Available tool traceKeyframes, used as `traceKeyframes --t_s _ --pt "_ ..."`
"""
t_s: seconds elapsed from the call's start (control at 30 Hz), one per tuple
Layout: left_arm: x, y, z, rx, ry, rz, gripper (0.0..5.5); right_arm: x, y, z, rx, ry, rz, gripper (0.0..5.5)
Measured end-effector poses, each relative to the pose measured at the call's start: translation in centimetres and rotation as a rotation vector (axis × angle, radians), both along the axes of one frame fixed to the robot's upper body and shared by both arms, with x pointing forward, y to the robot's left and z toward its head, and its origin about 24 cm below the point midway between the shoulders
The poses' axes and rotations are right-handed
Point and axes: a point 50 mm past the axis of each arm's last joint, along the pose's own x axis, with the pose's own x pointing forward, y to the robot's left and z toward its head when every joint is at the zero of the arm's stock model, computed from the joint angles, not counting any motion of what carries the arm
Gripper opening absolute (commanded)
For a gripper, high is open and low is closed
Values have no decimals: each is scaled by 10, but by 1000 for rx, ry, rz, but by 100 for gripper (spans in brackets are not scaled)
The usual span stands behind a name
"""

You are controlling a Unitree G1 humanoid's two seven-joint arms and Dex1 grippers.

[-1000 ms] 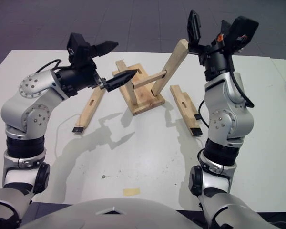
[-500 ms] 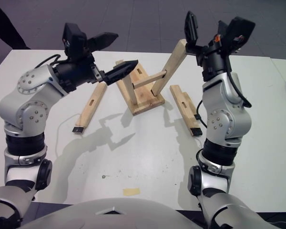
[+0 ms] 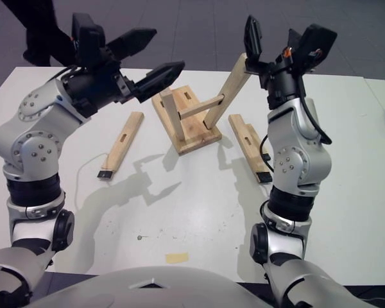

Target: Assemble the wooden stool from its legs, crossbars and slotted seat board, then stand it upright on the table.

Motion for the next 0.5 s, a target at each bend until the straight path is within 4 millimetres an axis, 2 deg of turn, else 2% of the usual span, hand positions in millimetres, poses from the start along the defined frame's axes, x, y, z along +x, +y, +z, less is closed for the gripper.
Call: traceKeyframes --t_s 0.1,0.33,0.5 --pt "0 1 0 -2 -1 1 538 1 3 5 14 -23 12 540" --pt "0 -1 2 -20 3 -14 538 11 8 -5 56 24 24 540" --pt "5 -1 16 -127 3 -10 538 25 10 12 87 -14 47 540"
